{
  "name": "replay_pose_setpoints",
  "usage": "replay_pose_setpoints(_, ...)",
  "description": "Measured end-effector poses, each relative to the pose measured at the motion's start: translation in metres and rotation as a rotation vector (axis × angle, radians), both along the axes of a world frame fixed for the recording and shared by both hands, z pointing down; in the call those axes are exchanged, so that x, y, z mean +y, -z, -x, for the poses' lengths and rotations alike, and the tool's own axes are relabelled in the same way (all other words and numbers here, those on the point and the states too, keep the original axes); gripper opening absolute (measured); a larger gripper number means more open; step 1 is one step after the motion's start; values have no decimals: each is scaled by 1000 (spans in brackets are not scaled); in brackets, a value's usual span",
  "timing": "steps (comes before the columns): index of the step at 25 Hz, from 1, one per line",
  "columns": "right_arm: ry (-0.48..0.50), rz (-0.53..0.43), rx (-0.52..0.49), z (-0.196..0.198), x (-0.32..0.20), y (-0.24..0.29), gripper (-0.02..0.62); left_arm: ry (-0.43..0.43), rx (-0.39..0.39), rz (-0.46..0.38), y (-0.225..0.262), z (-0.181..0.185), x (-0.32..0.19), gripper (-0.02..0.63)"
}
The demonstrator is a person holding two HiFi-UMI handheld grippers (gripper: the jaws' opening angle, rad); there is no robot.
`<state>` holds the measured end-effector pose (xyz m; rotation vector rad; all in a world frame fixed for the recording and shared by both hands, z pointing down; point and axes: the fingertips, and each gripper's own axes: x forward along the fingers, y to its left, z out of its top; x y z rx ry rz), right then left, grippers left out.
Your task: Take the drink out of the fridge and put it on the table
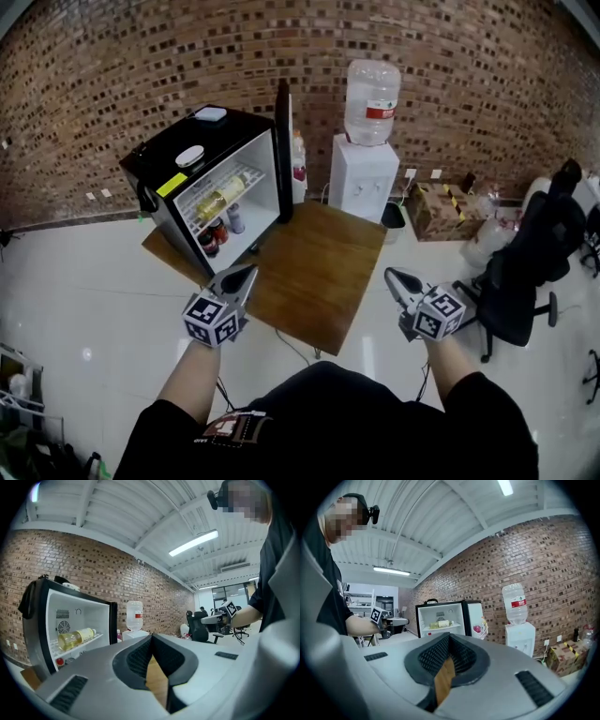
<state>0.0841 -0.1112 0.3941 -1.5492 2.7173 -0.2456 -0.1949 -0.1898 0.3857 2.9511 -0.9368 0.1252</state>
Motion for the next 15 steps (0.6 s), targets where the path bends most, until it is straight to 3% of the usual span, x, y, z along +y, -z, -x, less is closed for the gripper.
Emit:
replay_pose_setpoints(4,21,-5,-10,15,-47,3,-11,36,9,20,-11,4,-64,-15)
replay_pose_setpoints(8,64,34,-27,-5,-74,-21,-11,149,-48,4,-24,3,-116,-15)
replay_pose_setpoints(11,105,72,-56,-33,-88,-39,-11,259,-148,-49,-20,-3,-161,-15)
replay_pose_setpoints(15,188,126,-48,-71,-91,-66,-11,411,-342,-122,-19,-11,-218,-9)
